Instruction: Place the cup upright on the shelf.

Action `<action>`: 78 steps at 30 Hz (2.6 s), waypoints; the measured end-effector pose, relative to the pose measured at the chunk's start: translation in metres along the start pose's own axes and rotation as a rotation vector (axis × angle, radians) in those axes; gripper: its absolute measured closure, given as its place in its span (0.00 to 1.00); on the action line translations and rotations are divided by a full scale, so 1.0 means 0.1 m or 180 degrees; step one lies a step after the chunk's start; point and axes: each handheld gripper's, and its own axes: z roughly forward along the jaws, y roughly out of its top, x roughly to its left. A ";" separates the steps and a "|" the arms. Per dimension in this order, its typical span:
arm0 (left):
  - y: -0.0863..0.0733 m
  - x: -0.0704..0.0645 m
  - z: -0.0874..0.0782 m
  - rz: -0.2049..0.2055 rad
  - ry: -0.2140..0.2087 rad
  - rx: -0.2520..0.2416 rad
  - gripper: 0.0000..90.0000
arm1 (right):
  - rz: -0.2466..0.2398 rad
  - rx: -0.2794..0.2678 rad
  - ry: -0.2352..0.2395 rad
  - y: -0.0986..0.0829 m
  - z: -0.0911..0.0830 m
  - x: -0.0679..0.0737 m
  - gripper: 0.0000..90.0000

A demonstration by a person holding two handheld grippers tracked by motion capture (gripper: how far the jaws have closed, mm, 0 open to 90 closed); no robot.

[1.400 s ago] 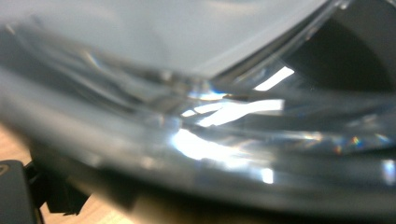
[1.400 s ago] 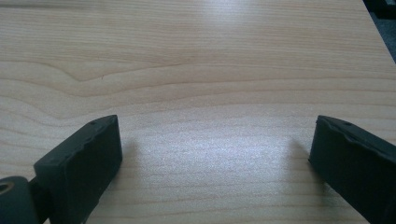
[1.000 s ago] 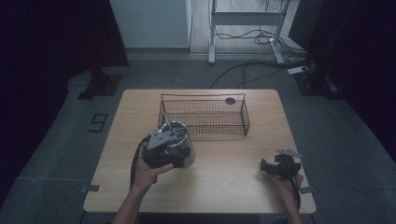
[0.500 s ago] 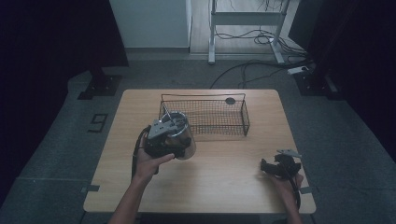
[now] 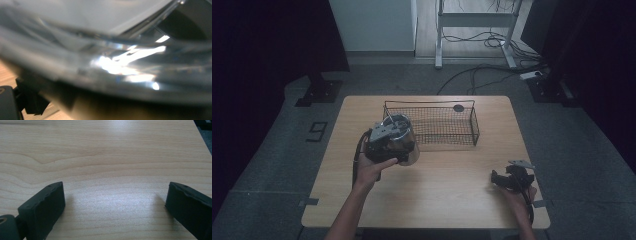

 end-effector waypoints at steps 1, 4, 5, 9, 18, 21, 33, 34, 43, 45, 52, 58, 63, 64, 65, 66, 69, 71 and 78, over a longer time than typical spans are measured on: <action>0.00 0.01 0.00 -0.0013 -0.0003 -0.0001 0.04 | 0.0000 0.0000 0.0000 0.00 0.00 0.00 0.02; 0.01 0.02 0.02 -0.0025 0.0003 0.0002 0.04 | -0.0001 -0.0001 0.0000 0.00 0.00 0.00 0.03; 0.01 0.02 0.02 -0.0022 0.0007 0.0007 0.04 | -0.0001 0.0000 0.0000 0.00 0.00 0.00 0.03; 0.02 0.04 0.03 -0.0030 0.0018 0.0018 0.04 | 0.0000 -0.0001 0.0000 0.00 0.00 0.00 0.03; 0.10 0.07 0.06 -0.0003 0.0018 0.0023 0.04 | -0.0005 -0.0002 0.0000 0.00 0.00 0.00 0.03; 0.12 0.06 0.06 0.0004 0.0025 0.0016 0.04 | -0.0010 0.0000 -0.0001 0.00 0.00 0.00 0.03; 0.23 0.07 0.08 0.0014 0.0009 -0.0004 0.05 | -0.0006 0.0008 0.0001 0.00 0.00 0.00 0.03; 0.24 0.07 0.08 0.0009 0.0009 -0.0008 0.05 | -0.0007 0.0008 0.0001 0.00 0.00 0.00 0.03; 0.28 0.13 0.11 -0.0033 0.0031 -0.0013 0.05 | -0.0008 -0.0002 0.0003 0.00 0.00 0.00 0.03; 0.28 0.14 0.12 -0.0027 0.0037 -0.0011 0.04 | -0.0008 -0.0001 0.0003 0.00 0.00 0.00 0.03; 0.31 0.18 0.14 -0.0039 0.0029 -0.0024 0.04 | -0.0008 -0.0001 0.0002 0.00 0.00 0.00 0.03; 0.33 0.20 0.16 -0.0029 0.0037 -0.0032 0.05 | -0.0008 -0.0001 0.0003 0.00 0.00 0.00 0.03; 0.35 0.23 0.18 -0.0018 0.0057 -0.0023 0.04 | -0.0003 -0.0004 -0.0002 0.00 0.00 0.00 0.03; 0.35 0.24 0.18 -0.0016 0.0061 -0.0024 0.04 | -0.0003 -0.0005 -0.0002 0.00 0.00 0.00 0.03; 0.36 0.24 0.19 -0.0016 0.0066 -0.0027 0.04 | -0.0003 -0.0006 -0.0003 0.00 0.00 0.00 0.03; 0.36 0.25 0.19 -0.0018 0.0067 -0.0035 0.05 | -0.0002 -0.0006 -0.0003 0.00 0.00 0.00 0.03; 0.38 0.27 0.19 -0.0029 0.0056 -0.0040 0.05 | -0.0002 -0.0006 -0.0003 0.00 0.00 0.00 0.03; 0.39 0.29 0.20 -0.0037 0.0058 -0.0035 0.05 | -0.0003 -0.0006 -0.0004 0.00 0.00 0.00 0.03; 0.45 0.32 0.23 -0.0044 0.0080 -0.0035 0.04 | -0.0002 -0.0006 -0.0004 0.00 0.00 0.00 0.03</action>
